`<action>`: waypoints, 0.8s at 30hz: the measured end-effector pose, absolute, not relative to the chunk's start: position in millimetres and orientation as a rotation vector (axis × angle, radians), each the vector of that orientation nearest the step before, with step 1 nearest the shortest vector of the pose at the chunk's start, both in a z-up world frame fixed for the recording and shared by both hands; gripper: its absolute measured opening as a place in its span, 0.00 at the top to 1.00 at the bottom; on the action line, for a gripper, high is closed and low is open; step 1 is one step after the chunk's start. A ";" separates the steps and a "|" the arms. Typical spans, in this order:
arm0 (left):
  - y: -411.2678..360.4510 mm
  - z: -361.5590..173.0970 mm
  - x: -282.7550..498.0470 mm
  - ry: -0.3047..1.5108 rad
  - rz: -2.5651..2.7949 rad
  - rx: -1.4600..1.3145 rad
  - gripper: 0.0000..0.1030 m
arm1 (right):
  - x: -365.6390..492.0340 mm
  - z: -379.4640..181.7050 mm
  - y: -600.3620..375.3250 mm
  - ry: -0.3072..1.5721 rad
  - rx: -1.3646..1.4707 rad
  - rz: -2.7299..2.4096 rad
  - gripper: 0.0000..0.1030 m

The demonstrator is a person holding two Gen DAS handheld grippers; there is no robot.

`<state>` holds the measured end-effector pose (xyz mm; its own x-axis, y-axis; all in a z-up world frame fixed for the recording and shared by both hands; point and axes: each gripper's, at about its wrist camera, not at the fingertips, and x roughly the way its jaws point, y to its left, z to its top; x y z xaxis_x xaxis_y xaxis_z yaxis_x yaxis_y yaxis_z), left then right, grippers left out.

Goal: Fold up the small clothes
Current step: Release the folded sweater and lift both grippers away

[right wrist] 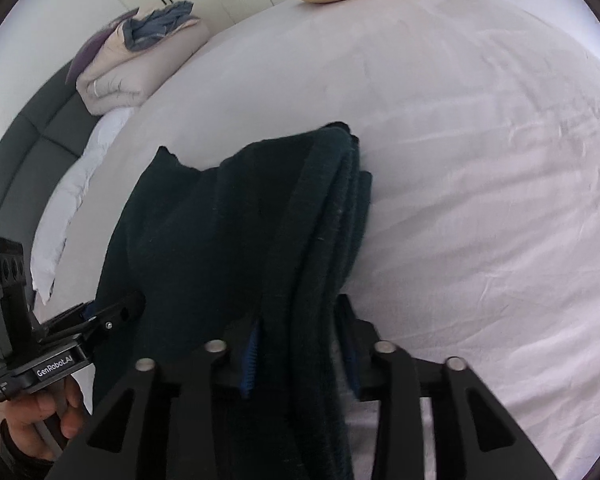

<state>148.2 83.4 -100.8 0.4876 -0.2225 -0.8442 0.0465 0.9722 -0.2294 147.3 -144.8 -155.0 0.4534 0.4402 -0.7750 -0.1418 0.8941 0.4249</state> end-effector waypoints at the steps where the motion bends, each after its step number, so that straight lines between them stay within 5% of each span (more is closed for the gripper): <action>1: 83.8 -102.2 147.1 1.042 -0.143 -0.186 0.22 | 145.4 -157.7 -145.0 1.034 0.330 0.372 0.58; 20: 75.3 11.2 55.1 0.675 -0.032 -0.055 0.22 | 56.8 -60.0 -167.0 0.719 0.279 0.264 0.44; 24: 72.3 41.8 24.0 0.535 0.046 0.000 0.05 | 31.6 -34.3 -165.1 0.634 0.255 0.253 0.39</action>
